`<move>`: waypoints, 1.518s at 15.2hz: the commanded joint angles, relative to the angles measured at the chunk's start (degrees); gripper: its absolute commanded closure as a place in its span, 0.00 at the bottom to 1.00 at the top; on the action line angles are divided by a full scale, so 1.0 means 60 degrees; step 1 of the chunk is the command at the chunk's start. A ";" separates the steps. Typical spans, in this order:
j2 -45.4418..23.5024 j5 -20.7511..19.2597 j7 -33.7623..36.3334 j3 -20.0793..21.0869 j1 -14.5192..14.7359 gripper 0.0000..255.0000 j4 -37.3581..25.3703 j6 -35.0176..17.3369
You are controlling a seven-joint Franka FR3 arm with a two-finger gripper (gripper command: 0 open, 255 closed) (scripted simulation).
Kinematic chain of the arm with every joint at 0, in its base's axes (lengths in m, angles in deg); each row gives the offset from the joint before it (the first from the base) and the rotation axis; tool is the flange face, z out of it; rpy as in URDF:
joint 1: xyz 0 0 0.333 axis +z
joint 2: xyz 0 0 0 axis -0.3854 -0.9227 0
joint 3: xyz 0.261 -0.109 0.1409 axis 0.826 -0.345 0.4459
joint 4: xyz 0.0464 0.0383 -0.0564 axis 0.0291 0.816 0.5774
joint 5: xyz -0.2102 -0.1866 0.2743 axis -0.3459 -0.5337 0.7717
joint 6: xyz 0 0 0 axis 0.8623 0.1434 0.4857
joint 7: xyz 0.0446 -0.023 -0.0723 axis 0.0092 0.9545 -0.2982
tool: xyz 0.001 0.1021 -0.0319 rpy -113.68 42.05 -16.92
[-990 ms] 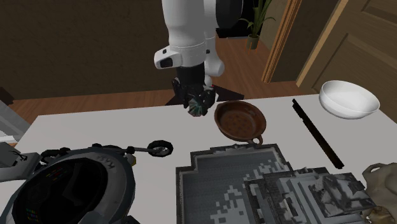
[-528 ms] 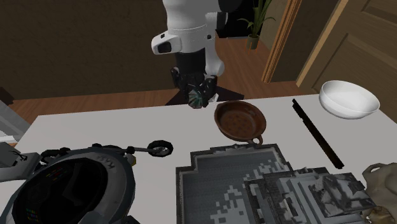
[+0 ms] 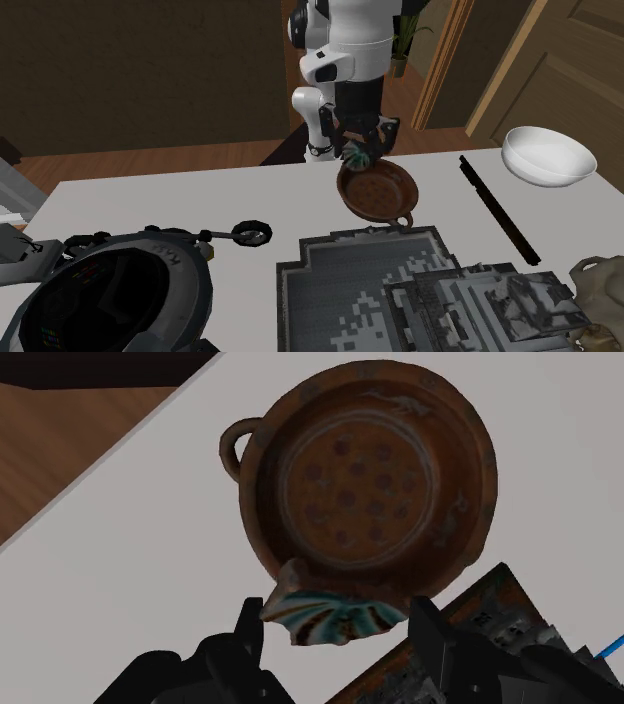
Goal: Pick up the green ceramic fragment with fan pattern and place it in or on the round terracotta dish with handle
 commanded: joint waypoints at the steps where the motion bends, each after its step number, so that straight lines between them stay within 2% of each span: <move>1: -0.0007 -0.0066 0.0455 0.0201 0.0249 1.00 -0.0012 -0.0022; 4: -0.0237 -0.0263 0.1141 0.0516 0.0671 1.00 -0.0275 -0.0001; 17: 0.0728 0.0179 0.0771 0.0370 0.0450 1.00 0.2681 -0.2062; 23: 0.0728 0.0179 0.0771 0.0370 0.0450 1.00 0.2681 -0.2062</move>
